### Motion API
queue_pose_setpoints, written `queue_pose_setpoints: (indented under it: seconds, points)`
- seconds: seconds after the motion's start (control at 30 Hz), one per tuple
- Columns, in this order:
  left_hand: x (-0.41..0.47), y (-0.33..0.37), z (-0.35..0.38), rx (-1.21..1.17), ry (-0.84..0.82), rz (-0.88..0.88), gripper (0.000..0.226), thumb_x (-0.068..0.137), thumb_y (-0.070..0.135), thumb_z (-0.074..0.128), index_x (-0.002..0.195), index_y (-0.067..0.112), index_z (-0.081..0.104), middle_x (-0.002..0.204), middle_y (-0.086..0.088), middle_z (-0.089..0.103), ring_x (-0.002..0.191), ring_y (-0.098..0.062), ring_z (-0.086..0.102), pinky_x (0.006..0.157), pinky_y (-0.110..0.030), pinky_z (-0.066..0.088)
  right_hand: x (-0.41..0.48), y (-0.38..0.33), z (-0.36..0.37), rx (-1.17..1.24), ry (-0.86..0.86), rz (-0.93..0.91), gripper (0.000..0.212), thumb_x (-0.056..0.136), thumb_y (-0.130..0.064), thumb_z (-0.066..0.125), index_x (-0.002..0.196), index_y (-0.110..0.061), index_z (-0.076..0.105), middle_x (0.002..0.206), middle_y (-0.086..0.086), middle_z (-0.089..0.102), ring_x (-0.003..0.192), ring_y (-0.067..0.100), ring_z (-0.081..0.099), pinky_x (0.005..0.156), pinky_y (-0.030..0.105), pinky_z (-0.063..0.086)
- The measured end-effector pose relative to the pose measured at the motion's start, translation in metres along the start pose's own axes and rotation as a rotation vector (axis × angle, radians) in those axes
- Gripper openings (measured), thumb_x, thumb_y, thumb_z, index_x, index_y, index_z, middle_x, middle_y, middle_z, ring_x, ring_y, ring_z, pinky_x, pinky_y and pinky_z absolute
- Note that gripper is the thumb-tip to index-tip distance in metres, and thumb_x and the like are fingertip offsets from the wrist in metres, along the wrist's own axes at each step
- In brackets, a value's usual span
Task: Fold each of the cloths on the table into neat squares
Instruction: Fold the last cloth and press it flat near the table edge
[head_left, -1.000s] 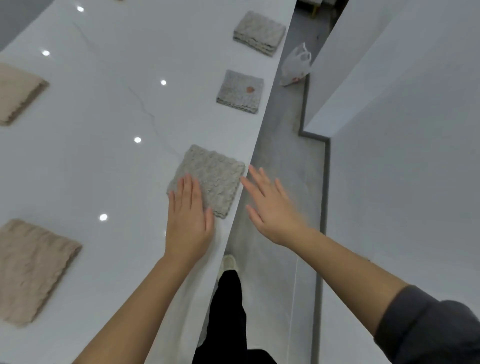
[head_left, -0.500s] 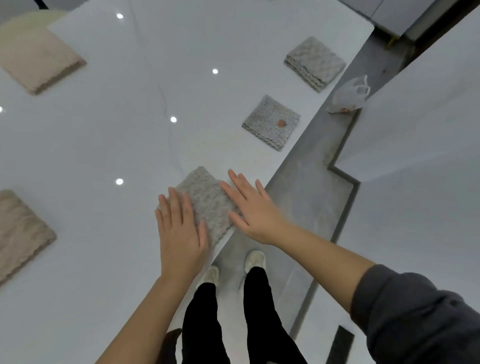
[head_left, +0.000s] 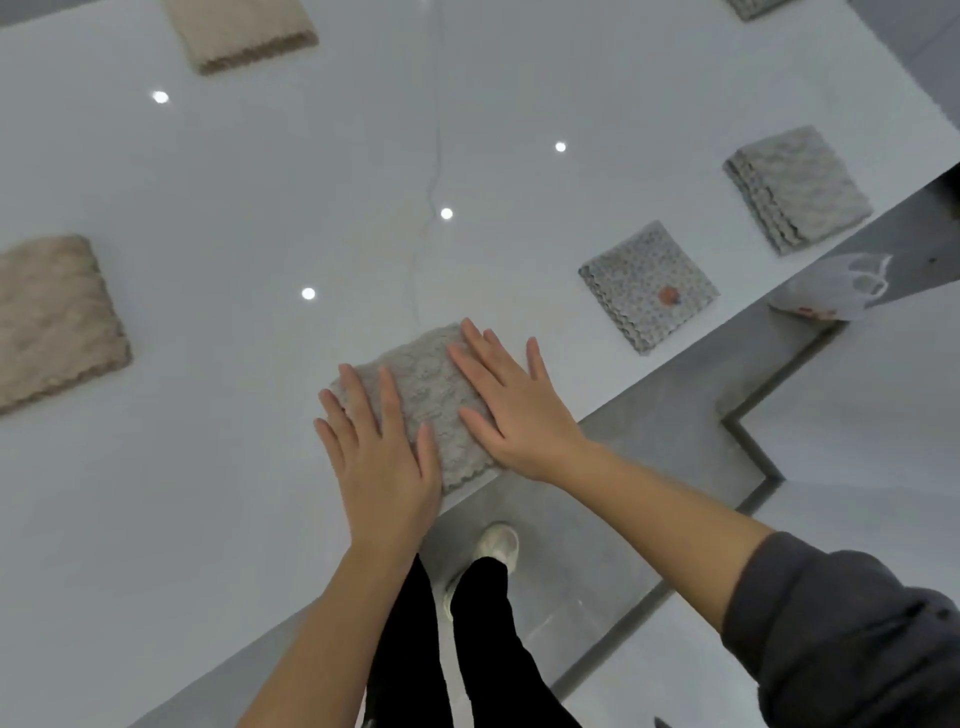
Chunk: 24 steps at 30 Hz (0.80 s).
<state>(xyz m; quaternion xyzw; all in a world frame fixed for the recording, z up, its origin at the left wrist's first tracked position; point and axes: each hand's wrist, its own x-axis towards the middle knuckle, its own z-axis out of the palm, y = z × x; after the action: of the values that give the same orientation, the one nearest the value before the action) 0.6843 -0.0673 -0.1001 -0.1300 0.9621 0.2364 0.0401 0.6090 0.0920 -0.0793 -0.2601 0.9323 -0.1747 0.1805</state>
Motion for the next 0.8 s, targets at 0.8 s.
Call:
queue_pose_setpoints:
  seconds: [0.8]
  points:
    - [0.027, -0.026, -0.048, 0.094, -0.117, 0.251, 0.067, 0.097, 0.048, 0.022, 0.156, 0.018, 0.009, 0.163, -0.005, 0.002, 0.150, -0.031, -0.006, 0.119, -0.051, -0.010, -0.013, -0.031, 0.015, 0.123, 0.171, 0.264, 0.060, 0.099, -0.042, 0.021, 0.156, -0.031, 0.003, 0.163, -0.005, -0.014, 0.150, 0.022, -0.012, 0.119, 0.054, -0.007]
